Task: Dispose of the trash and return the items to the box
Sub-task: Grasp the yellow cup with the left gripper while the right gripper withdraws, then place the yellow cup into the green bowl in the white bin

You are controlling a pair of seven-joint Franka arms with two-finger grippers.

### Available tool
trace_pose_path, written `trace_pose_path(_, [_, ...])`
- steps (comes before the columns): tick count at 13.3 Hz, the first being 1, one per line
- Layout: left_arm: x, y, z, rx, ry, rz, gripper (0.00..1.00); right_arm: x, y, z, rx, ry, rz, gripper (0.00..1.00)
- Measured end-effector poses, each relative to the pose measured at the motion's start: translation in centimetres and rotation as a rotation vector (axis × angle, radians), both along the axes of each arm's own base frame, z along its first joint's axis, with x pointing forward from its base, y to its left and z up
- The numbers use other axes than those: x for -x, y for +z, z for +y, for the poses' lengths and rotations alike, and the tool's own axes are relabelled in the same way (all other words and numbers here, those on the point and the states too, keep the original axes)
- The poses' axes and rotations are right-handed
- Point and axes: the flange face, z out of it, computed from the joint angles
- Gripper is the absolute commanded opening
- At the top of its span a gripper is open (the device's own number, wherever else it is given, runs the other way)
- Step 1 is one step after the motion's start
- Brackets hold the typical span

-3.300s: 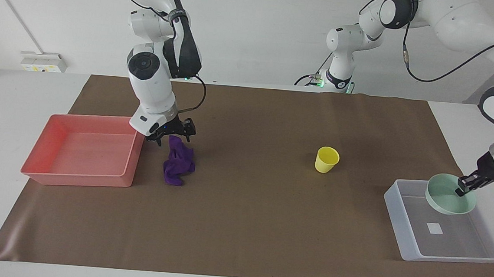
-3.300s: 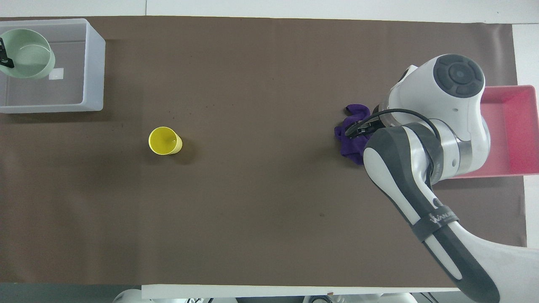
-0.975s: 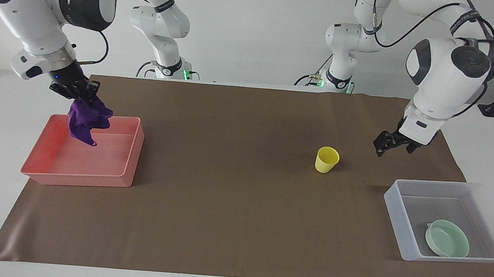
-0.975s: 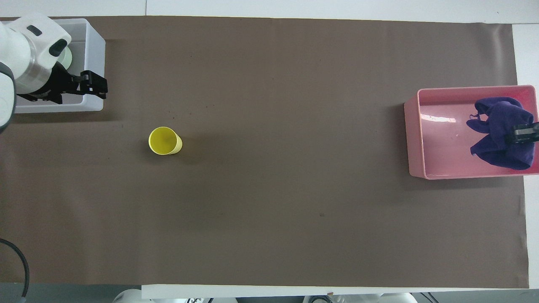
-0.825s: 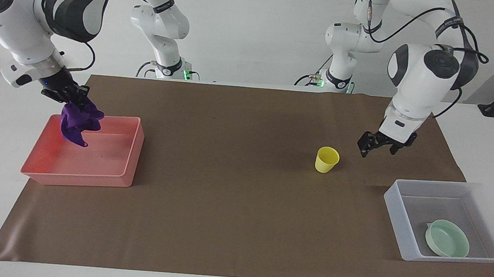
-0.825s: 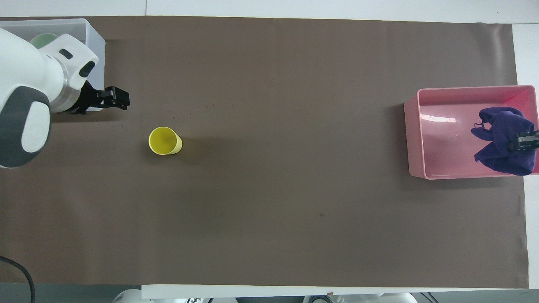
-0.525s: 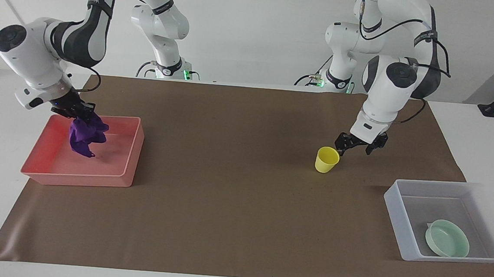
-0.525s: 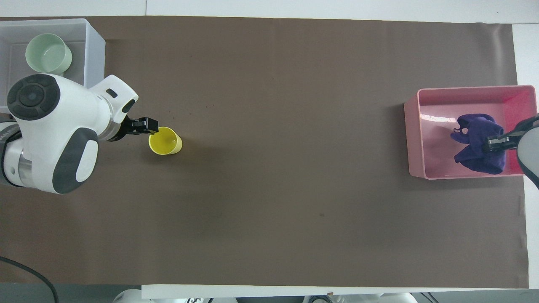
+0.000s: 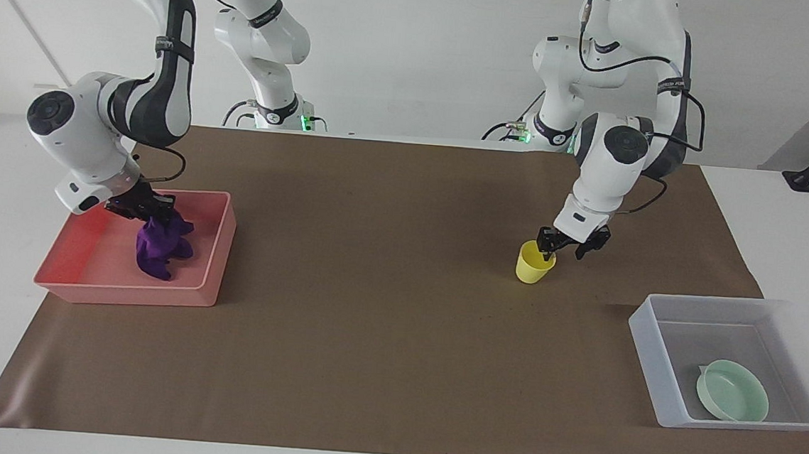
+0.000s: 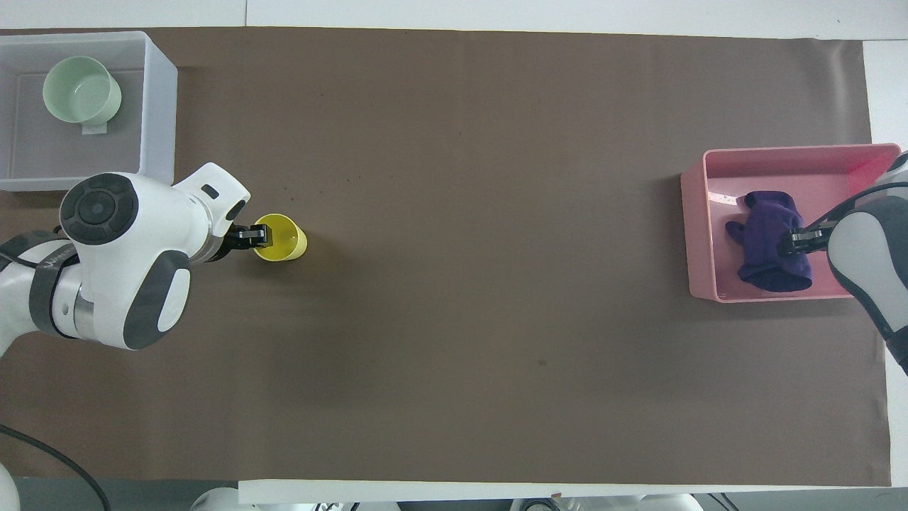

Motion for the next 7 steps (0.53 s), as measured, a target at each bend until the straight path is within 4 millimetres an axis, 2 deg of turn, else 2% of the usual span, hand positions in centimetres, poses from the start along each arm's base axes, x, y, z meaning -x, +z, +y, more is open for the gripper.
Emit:
trace_pose_path(2, [0.4,0.2,-1.6,0.036,0.003,-0.001,0.0,-0.7,2.1,0.4,0.001,0.009,-0.007,0.99])
trace_pose_path(4, [0.2,1.3,-3.3,0.075,0.023,-0.022,0.0,-1.9,5.7,2.4,0.0,0.045,-0.005,0.99])
trace_pose_path(5, [-0.7,2.9,-3.6,0.102,0.05,-0.046,0.0,-2.4,7.6,3.9,0.001,0.058,0.0,0.99])
trace_pose_path(7, [-3.6,8.9,-3.3,0.148,0.103,-0.061,0.0,-2.9,11.0,6.5,-0.008,0.072,0.0,0.99])
